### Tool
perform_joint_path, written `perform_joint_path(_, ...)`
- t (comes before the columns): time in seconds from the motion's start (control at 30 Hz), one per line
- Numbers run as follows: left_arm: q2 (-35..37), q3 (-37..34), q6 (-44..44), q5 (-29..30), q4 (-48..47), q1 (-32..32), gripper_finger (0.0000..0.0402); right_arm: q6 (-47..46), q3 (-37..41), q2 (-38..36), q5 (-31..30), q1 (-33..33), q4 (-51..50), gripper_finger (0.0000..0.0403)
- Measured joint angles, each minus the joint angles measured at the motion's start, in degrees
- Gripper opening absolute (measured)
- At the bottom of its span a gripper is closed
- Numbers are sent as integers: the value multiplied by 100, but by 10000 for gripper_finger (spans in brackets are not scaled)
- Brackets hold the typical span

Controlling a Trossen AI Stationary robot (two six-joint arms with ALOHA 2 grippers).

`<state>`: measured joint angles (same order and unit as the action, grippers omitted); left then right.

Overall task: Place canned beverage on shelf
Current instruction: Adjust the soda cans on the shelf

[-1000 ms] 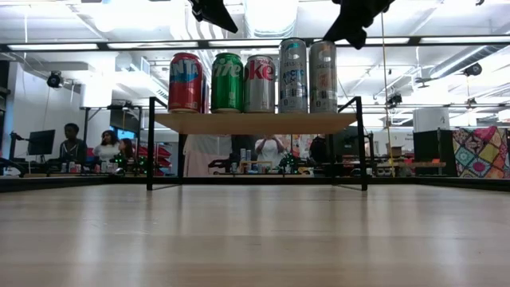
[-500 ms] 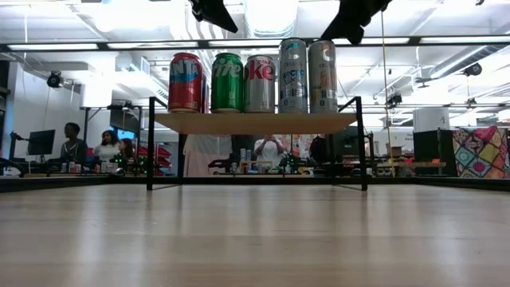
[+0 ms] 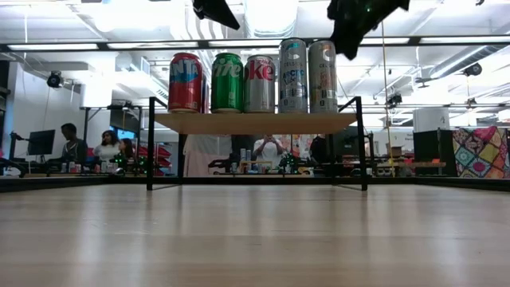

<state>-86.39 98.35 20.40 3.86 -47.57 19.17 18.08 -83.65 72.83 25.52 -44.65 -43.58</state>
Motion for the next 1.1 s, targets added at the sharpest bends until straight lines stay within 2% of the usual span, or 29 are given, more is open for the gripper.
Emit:
perform_joint_path(0.07,0,-2,-16,0,13,-58,0,-11,17,108,294,-25,-3,9)
perform_joint_path(0.17,0,-2,-22,0,47,-133,0,-13,17,169,354,-8,-6,9)
perform_joint_path(0.67,9,-2,-59,15,41,-187,0,-177,15,-94,328,200,-525,9)
perform_joint_path(0.8,9,-2,-124,15,3,-186,0,-375,15,-138,155,220,-573,9)
perform_joint_path(1.0,-2,-56,-360,20,-316,-182,0,-637,-45,-358,-572,218,-566,9)
perform_joint_path(1.1,-3,-187,-428,17,-303,-191,0,-838,-125,-515,-606,245,-478,9)
